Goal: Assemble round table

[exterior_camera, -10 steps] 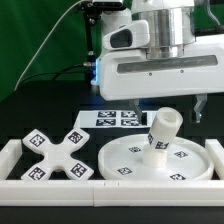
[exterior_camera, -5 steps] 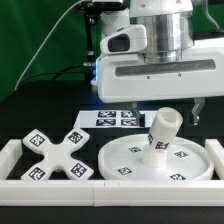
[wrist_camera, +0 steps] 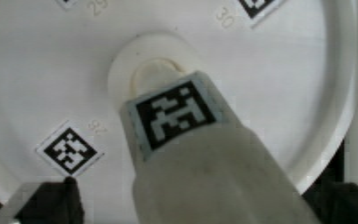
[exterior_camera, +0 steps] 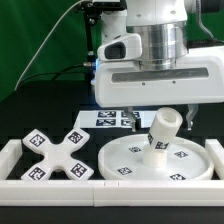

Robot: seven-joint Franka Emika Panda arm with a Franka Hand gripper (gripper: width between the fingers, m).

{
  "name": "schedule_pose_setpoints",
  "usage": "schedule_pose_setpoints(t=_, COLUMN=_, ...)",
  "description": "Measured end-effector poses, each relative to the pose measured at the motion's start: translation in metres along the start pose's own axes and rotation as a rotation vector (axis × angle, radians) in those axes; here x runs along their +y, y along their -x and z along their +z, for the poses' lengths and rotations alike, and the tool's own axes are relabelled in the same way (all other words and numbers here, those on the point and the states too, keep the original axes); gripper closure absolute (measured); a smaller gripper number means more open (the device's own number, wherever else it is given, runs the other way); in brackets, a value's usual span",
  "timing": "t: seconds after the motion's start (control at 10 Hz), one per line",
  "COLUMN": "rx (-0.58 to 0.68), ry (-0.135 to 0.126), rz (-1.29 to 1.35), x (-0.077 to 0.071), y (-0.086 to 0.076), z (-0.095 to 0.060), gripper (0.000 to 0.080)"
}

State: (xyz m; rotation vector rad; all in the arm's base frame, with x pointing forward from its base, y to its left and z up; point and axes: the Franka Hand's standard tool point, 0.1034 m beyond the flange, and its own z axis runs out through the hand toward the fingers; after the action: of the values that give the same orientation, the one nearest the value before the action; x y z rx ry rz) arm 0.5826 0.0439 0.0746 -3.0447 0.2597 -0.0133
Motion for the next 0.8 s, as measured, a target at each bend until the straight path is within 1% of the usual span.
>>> schedule_pose_setpoints(t=0.1, rx=0.001, ry=0.0, rz=0.0, x=-0.0001, y=-0.0003, z=-0.0002, gripper=0.0151)
schedule_pose_setpoints(t=0.2, rx=0.0, ry=0.0, rz=0.0, x=0.0, y=-0.0002, z=-0.0001, gripper=0.0247)
schedule_pose_setpoints(t=0.3, rx=0.001, ry=0.004, rz=-0.001, x=0.0025, y=-0.0008, z=-0.0003, gripper=0.0369)
schedule_pose_setpoints(t=0.5, rx=0.002, ry=0.006, rz=0.005, x=0.006, y=-0.0015, z=-0.0004, gripper=0.038)
schedule_pose_setpoints(t=0.8, rx=0.046, ry=0.009, rz=0.021, x=0.0067, y=-0.0047, z=0.0005, gripper=0.0383)
